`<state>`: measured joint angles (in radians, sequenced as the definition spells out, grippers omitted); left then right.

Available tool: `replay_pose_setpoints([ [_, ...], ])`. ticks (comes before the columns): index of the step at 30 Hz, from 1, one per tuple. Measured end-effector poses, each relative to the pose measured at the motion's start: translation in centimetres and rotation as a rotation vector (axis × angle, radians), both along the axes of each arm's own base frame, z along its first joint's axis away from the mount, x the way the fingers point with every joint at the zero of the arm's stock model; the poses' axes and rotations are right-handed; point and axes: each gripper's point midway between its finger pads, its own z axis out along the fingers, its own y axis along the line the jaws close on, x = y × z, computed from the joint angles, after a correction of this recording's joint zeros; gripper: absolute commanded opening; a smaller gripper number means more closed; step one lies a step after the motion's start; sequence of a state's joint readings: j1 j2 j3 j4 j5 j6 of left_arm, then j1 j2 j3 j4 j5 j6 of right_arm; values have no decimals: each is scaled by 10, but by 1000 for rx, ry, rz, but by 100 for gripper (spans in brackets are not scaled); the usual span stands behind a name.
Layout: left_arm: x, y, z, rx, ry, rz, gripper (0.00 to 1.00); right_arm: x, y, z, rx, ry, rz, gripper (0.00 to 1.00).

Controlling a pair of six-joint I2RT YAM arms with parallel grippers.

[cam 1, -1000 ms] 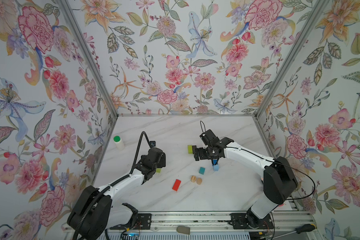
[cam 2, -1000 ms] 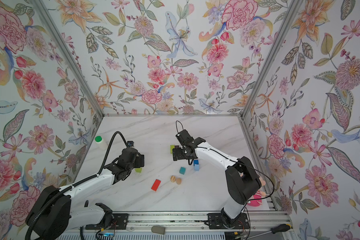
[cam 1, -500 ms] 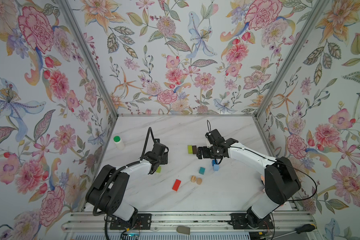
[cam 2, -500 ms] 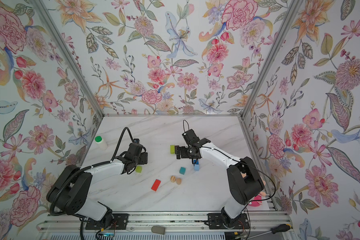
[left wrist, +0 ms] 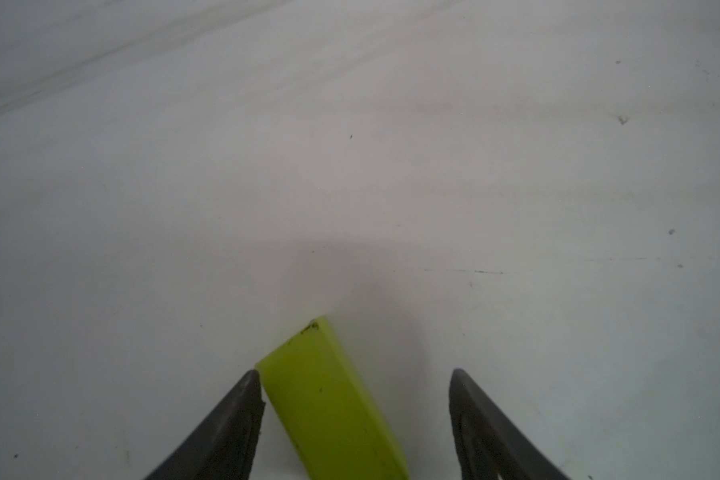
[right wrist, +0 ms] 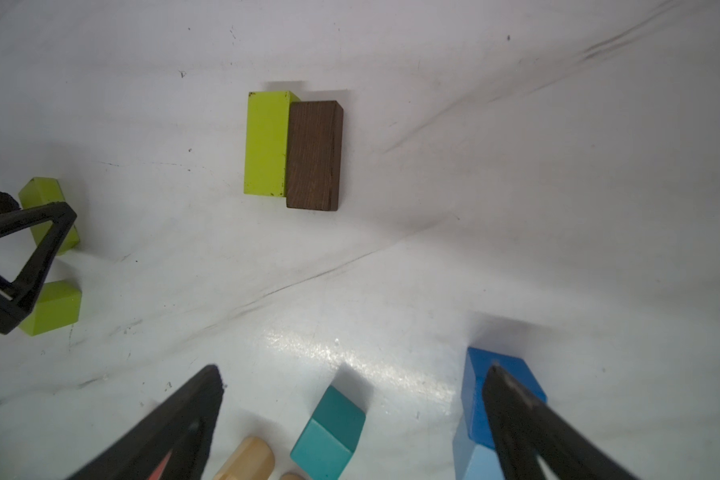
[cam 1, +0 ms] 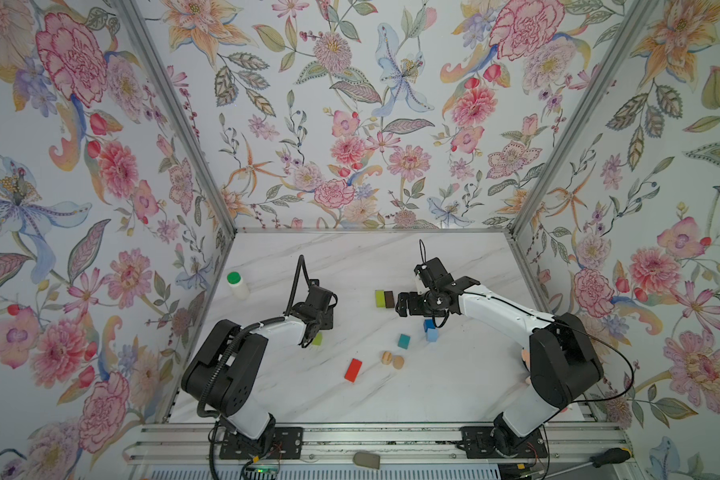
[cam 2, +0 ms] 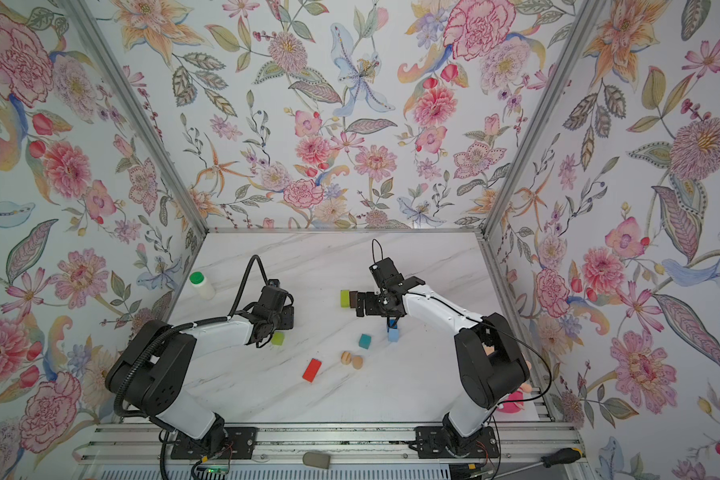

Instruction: Build the wood block tower

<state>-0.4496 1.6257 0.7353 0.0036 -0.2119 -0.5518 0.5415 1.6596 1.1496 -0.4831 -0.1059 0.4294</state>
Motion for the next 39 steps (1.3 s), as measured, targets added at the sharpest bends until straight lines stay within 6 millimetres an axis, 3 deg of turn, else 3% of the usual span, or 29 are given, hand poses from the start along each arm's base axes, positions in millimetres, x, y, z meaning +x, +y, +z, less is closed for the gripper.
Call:
replay_pose_setpoints([
  [6,-6,2,-9,-4,24,9,62,0,1,0,9,3,3,99],
  [14,-4,-4,-11,-44,24,8,36,-3,-5,-7,5,20,-2,99],
  [20,0,-19,-10,-59,23,-19,31,-6,-13,-13,-2,33,-17,99],
  [31,1,-84,-8,-77,17,-150,32,-9,-23,-6,8,15,-36,99],
  [39,-5,-103,-7,-110,23,-186,57,-10,-28,1,17,-2,-47,99],
])
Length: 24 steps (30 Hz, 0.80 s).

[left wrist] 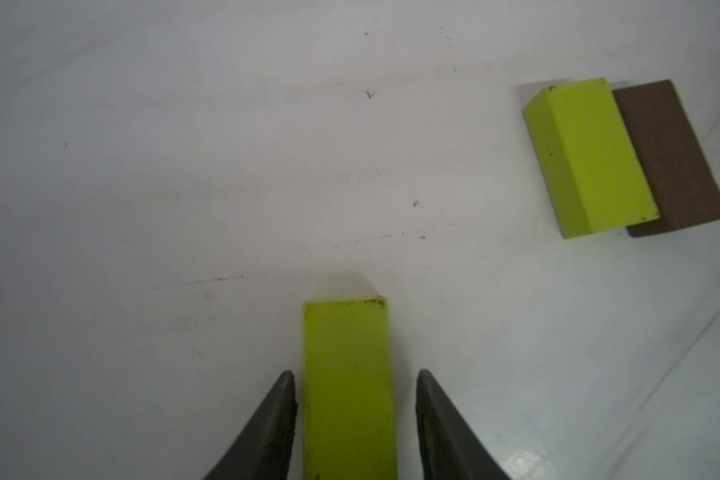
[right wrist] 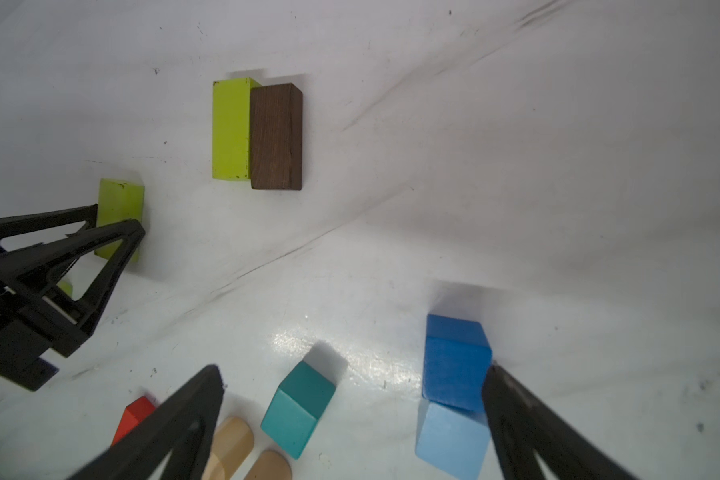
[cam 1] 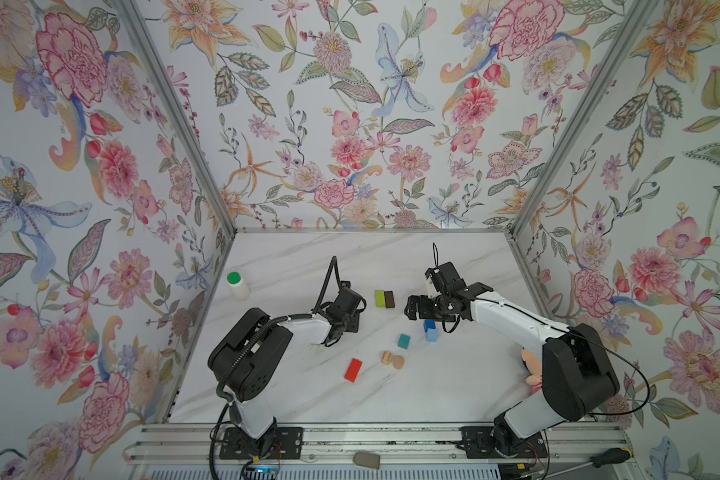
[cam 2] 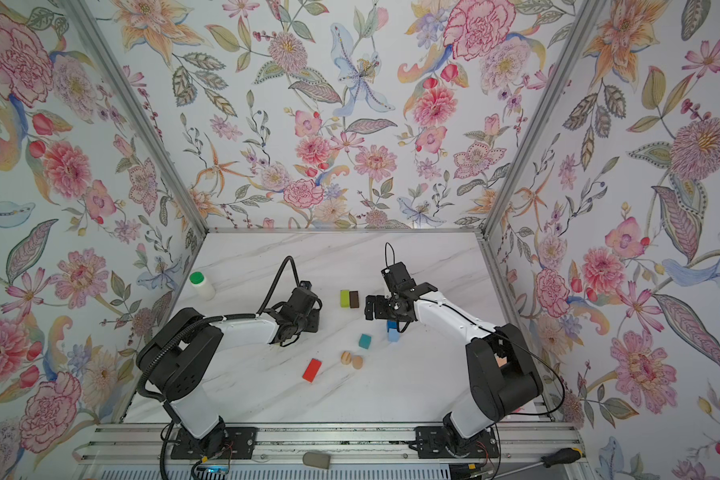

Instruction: Build the wood block tower

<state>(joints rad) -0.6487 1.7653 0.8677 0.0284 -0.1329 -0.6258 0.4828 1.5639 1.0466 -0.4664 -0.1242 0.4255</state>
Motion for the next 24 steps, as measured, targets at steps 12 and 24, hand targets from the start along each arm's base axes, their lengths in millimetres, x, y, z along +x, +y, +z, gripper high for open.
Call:
replay_pose_setpoints([
  [12,-15,14,51,-70,-106,10,66,2,23,17,-23,-18,51,99],
  [24,-80,72,77,-167,-222,81,99,20,122,11,-78,-33,222,96],
])
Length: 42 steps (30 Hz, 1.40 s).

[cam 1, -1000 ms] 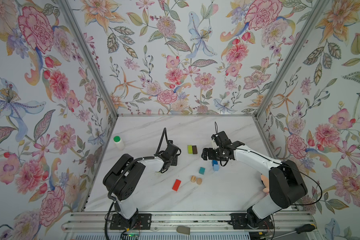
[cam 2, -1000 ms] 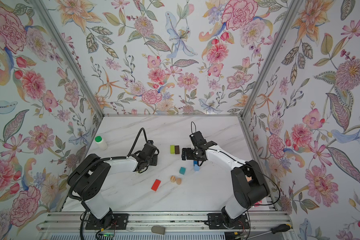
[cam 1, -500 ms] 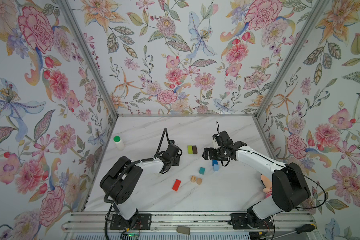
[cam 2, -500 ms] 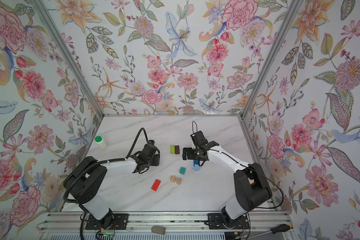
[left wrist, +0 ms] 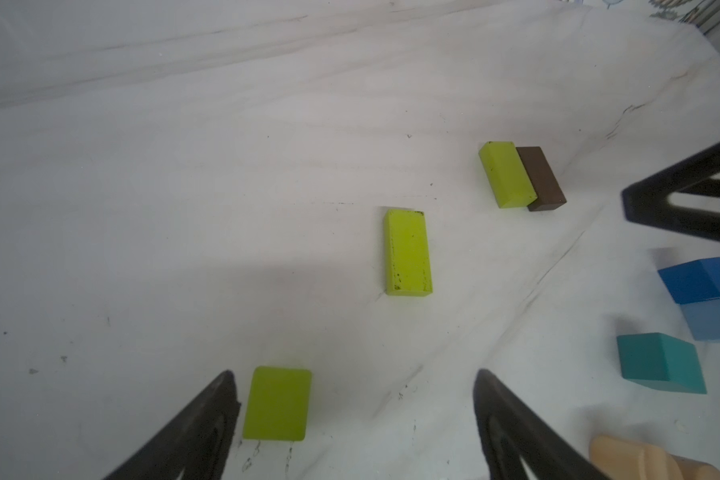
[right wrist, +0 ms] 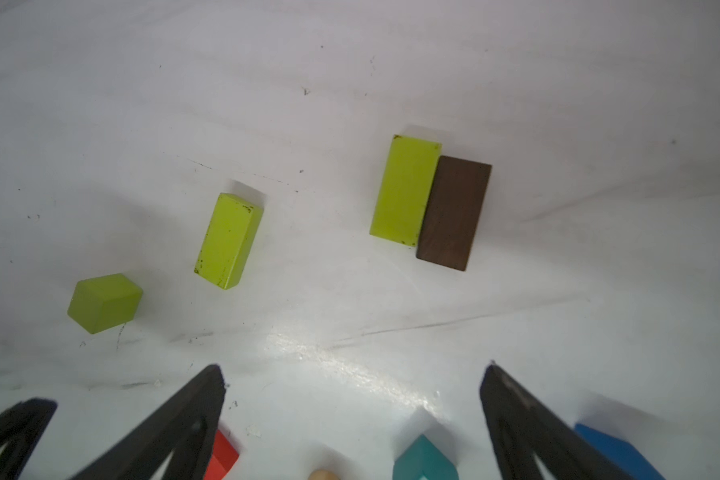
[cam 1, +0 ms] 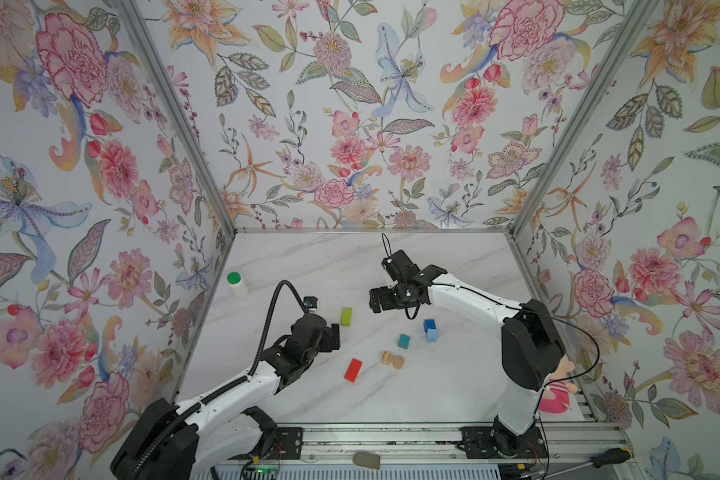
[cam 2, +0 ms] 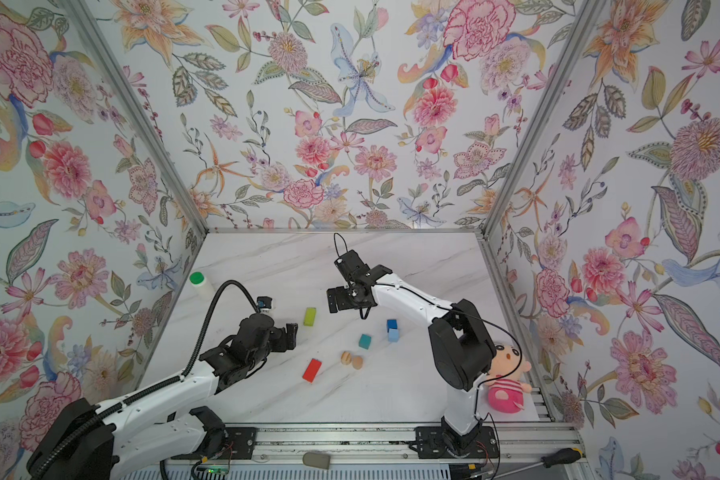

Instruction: Build the wood block tower

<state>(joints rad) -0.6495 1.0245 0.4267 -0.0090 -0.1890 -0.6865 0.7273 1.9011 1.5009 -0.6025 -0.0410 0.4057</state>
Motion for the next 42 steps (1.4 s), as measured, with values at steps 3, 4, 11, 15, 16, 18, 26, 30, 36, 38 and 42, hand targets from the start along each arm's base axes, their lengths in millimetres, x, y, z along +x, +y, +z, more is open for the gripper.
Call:
replay_pose_setpoints([
  [3,-9,7,6,-27,-25,10,99,3,25,-11,-19,9,40,94],
  [4,-11,9,9,-38,-38,14,99,5,35,-15,-25,9,54,92],
  [11,-20,20,18,-81,-84,37,99,9,82,-33,-72,-20,111,78],
  [15,-22,22,17,-81,-84,41,99,17,90,-37,-112,-50,106,75],
  [16,-22,22,16,-79,-82,41,99,20,91,-37,-123,-59,102,75],
  [18,-23,23,13,-75,-77,41,99,26,93,-37,-140,-75,97,74],
  [26,-24,24,9,-70,-71,41,99,37,97,-56,-191,-74,94,72],
  [30,-24,24,10,-69,-72,43,99,36,97,-64,-209,-61,101,72],
  [36,-24,24,9,-67,-70,43,99,34,94,-66,-226,-51,112,72],
  [38,-24,24,8,-65,-68,43,99,35,93,-66,-228,-52,110,72],
  [42,-24,24,7,-64,-66,43,99,36,89,-69,-237,-48,104,72],
])
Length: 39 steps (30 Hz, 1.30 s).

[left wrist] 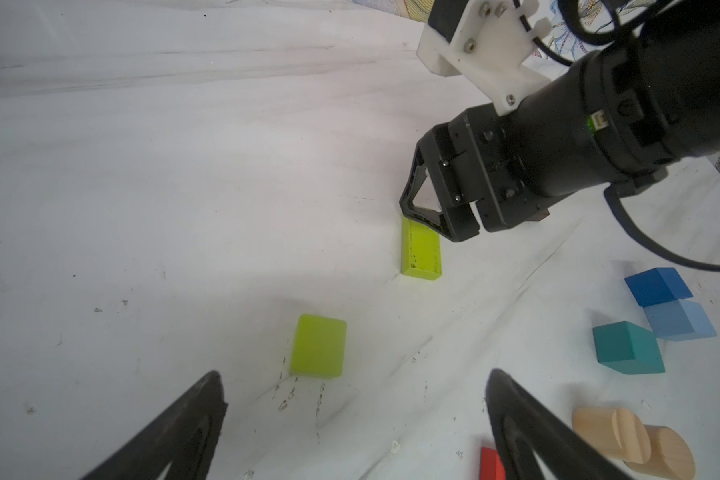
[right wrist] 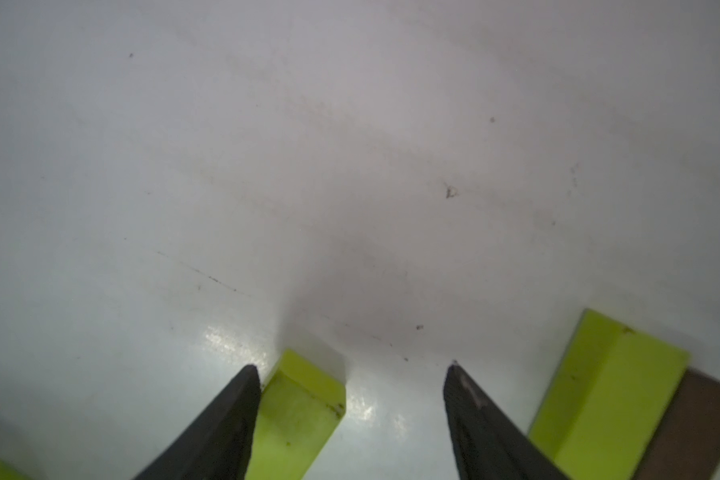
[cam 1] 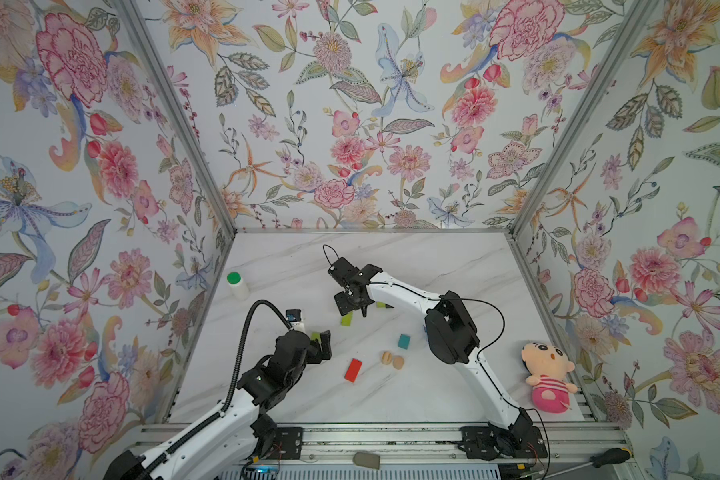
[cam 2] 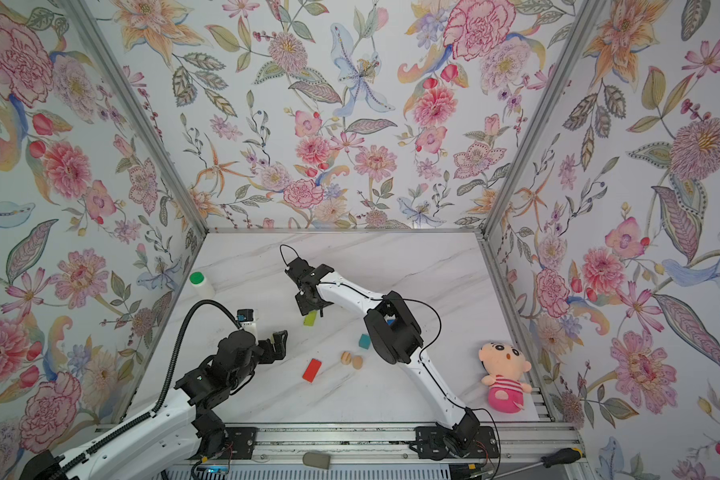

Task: Build the wood block tower
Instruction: 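Lower the right gripper onto a lime-green bar and close on it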

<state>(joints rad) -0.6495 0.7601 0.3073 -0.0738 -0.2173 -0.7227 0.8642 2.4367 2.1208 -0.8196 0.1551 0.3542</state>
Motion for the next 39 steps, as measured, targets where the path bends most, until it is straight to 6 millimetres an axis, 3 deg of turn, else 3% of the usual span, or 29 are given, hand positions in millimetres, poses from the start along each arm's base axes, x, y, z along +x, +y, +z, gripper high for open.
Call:
replay_pose_setpoints([
  [4,0,0,0,0,0,0,99,-1,-12,-11,-34,15,-12,72],
  [13,2,-1,0,-2,-2,0,99,-7,-26,-6,-58,22,-18,75],
  [26,1,-1,5,-13,-18,0,99,-13,-18,61,59,-27,49,88],
  [34,-1,-4,11,-39,-31,-20,99,-37,-20,39,58,77,120,89],
  [39,-5,-7,13,-62,-35,-45,99,-43,-16,37,76,102,143,90],
])
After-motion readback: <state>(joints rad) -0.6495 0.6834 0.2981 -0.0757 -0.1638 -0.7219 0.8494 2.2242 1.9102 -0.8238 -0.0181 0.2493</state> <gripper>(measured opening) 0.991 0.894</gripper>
